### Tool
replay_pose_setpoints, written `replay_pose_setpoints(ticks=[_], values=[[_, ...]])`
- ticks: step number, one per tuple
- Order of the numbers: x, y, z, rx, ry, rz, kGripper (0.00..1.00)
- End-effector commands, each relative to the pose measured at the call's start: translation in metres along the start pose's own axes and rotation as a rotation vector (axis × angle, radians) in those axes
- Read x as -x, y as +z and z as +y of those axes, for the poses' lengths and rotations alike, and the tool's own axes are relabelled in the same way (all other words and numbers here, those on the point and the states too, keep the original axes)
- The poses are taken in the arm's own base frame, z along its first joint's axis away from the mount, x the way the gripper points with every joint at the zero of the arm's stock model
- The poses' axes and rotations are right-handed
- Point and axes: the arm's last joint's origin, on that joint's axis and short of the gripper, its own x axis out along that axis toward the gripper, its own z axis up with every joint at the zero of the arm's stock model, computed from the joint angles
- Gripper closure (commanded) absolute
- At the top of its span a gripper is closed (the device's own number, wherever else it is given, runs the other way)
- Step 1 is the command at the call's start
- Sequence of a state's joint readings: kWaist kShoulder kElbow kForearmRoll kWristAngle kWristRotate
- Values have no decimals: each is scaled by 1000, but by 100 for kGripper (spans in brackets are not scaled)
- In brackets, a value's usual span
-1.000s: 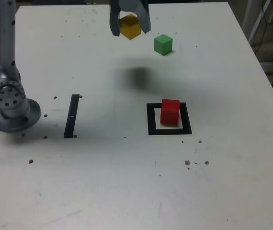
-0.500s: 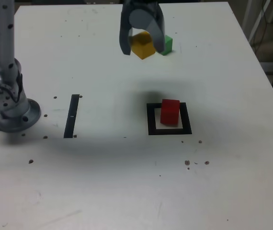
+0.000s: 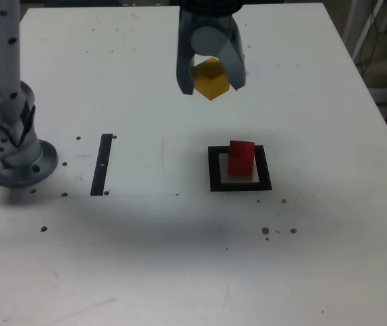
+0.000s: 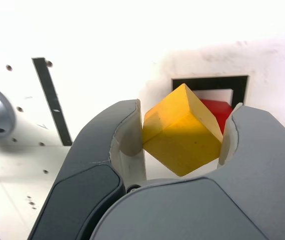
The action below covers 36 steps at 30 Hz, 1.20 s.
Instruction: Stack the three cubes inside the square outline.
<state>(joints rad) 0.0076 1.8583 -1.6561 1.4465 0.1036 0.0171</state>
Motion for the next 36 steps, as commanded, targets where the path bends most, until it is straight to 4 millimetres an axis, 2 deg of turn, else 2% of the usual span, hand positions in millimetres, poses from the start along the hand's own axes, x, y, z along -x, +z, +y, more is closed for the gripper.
replay_pose_setpoints(ticks=[1,9,25,36], values=[[-2,8,-6,2,4,0,44],[-8,30,-23,-11,-13,7,44],[-25,42,-37,50,-44,37,44],[-17,45,-39,254,-89,21,44]])
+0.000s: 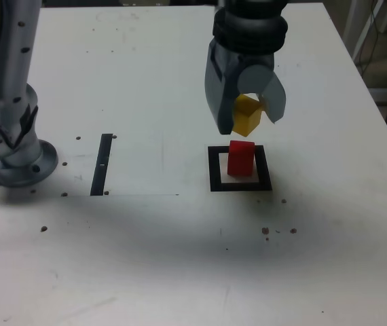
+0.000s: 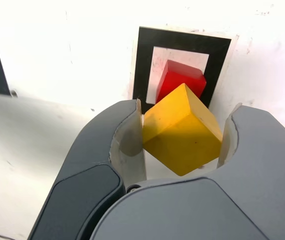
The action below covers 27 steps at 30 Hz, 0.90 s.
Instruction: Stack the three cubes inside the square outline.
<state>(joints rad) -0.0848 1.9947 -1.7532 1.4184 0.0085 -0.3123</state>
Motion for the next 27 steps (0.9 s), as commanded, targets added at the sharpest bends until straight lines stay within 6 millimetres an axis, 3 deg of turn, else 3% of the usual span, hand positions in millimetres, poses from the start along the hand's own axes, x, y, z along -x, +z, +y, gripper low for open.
replay_pose_setpoints(ticks=[1,17,27], values=[[1,0,0,39,-7,4,44],[-24,14,-4,223,10,73,44],[-25,17,-4,297,-10,53,44]])
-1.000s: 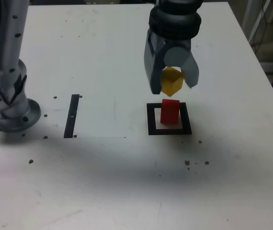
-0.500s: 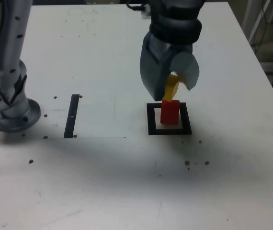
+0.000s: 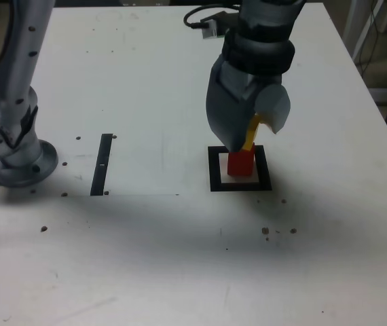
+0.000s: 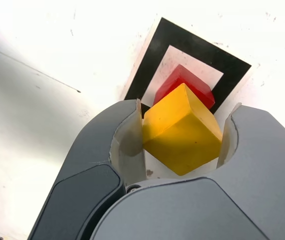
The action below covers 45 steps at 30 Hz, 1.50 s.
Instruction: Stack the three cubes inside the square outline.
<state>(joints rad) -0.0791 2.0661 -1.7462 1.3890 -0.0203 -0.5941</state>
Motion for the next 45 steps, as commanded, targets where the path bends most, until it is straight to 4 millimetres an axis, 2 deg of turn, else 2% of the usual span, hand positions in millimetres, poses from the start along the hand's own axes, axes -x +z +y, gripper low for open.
replay_pose_setpoints(ticks=[1,10,45], values=[[2,-1,2,15,-8,-6,44],[-2,-12,16,75,-51,-34,44],[-16,-4,5,101,-41,-31,44]])
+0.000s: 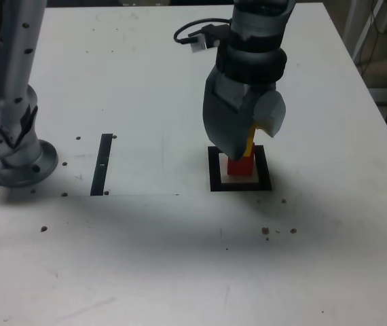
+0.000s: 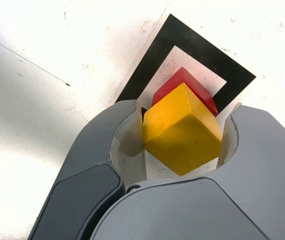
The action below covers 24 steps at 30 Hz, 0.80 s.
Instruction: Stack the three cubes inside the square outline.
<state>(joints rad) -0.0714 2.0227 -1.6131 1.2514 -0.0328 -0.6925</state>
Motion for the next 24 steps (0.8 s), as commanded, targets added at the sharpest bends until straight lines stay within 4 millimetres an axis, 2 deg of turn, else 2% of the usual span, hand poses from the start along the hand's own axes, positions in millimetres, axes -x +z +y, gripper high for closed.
replay_pose_setpoints(ticks=[1,7,17,24], values=[[-1,1,-2,-4,-2,-1,44],[-2,1,-2,-8,0,-2,35],[-1,-2,1,-12,-1,-10,4],[1,-4,3,-11,-1,-3,0]])
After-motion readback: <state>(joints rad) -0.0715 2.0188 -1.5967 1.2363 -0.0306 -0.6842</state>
